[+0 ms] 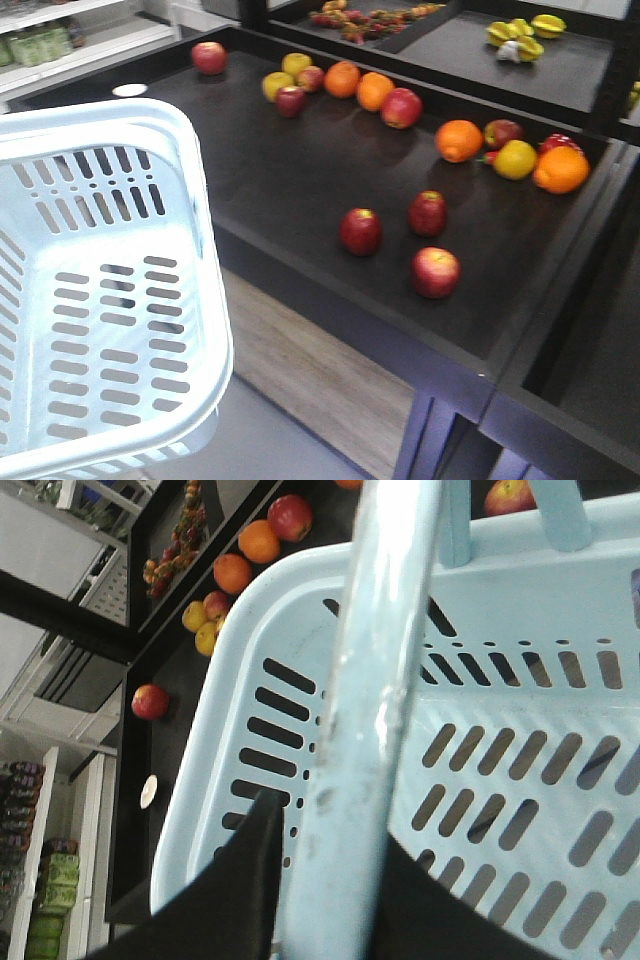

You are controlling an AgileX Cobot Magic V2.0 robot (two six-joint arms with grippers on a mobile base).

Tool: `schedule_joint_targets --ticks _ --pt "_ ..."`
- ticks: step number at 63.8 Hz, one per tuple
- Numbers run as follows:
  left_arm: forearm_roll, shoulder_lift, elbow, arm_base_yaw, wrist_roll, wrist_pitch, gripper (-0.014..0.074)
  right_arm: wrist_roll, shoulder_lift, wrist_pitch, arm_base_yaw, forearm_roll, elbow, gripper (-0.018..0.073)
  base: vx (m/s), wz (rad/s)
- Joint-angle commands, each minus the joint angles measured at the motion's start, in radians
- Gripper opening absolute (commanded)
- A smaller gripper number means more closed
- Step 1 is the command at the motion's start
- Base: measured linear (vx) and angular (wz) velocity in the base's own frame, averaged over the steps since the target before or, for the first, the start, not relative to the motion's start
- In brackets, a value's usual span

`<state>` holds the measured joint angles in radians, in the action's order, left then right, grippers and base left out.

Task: Pick three apples into basket with both arms
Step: 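Turn the base away from the table carrying the basket in the left gripper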

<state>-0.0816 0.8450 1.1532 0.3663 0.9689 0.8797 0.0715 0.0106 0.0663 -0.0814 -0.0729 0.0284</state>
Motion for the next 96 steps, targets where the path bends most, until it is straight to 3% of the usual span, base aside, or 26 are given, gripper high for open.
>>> schedule_joint_targets --ticks 1,96 --pt "-0.014 -0.005 0.032 0.000 -0.015 -0.097 -0.0008 -0.006 0.010 0.069 0.001 -0.005 0.015 -0.0009 -0.10 0.47" --pt "-0.014 -0.005 0.032 0.000 -0.015 -0.097 -0.0008 -0.006 0.010 0.069 0.001 -0.005 0.015 -0.0009 -0.02 0.39"
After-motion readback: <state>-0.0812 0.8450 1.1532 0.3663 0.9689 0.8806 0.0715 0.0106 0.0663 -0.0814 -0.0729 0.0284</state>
